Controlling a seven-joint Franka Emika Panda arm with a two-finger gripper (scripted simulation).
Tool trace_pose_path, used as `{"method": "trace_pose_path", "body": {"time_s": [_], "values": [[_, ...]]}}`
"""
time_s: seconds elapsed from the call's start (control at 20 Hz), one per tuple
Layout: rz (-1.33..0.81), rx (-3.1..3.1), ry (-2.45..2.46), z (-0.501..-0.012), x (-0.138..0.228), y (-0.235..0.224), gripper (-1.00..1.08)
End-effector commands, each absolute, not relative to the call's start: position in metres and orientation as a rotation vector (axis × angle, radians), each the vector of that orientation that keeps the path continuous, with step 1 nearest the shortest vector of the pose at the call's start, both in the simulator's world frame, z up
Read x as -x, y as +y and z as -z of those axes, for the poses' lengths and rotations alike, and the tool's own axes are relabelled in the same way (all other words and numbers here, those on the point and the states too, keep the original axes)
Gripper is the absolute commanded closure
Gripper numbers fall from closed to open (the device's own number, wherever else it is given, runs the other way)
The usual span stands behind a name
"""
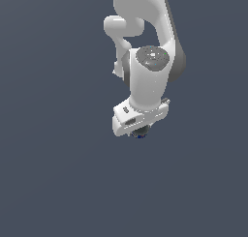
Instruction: Pick up the object and move it to a goal position.
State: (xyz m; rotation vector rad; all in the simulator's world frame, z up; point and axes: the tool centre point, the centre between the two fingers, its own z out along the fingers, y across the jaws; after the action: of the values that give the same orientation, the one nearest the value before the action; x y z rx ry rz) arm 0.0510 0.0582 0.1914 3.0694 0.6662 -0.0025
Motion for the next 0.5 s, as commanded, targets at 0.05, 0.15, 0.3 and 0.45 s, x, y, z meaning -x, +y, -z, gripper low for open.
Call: {"method": "trace_pose_path", "body": {"time_s": [0.05,0.15,0.3,0.45], "values": [[0.001,-3.069,0.666,-0.234,-0.043,0.053,1.08],[0.001,-3.069,0.666,-0.258,-0.038,0.051,1.08],[0.001,-3.07,0.668,-0.294,-0.031,0.047,1.08],[0.001,-3.07,0.668,-0.329,-0.025,0.043,1.08]]}}
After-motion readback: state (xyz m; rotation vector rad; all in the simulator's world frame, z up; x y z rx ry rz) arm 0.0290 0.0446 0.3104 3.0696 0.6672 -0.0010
